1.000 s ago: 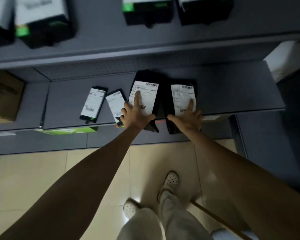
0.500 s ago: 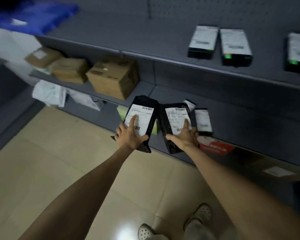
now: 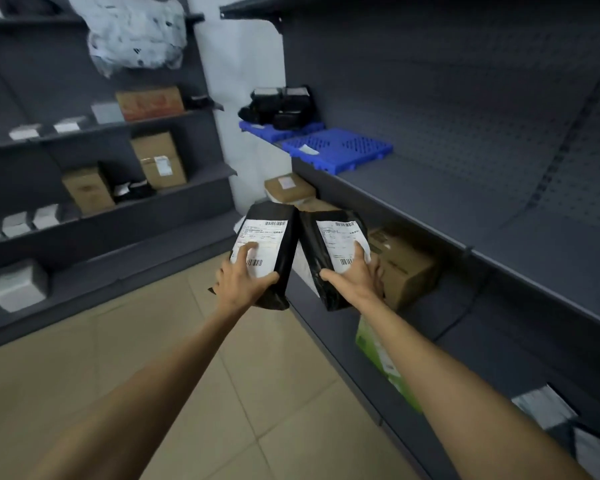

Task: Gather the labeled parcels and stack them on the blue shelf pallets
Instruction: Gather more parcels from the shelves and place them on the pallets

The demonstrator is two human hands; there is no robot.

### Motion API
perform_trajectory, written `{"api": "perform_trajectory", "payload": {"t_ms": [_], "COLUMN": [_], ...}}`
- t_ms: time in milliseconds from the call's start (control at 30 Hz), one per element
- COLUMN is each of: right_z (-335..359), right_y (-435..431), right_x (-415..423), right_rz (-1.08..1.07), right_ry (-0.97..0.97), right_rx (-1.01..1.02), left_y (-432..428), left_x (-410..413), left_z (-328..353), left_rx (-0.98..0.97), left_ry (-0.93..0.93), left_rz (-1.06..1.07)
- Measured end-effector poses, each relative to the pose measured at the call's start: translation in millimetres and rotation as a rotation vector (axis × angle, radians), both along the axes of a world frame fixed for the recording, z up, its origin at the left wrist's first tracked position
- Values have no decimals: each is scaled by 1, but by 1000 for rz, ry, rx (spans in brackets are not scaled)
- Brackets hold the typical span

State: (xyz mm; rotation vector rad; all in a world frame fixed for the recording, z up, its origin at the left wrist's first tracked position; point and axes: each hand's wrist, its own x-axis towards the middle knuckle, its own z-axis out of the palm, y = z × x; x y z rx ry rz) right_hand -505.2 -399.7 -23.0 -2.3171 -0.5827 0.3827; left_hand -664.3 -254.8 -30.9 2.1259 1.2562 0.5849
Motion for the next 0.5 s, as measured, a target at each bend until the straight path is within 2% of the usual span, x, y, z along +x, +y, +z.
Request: {"api": "perform_trajectory", "payload": {"t_ms": [167,500], "right_z": [39,130], "right_y": [90,249], "right_x": [54,230], "right_rz": [55,150], "right_ry": [-85,-226], "right_rx": [91,170], "left_y": [80,233], "left_x": [51,209], "left_z": [45,129], "left_rx": [36,118], "left_ry": [-117,-258], "left_rz": [72,102]}}
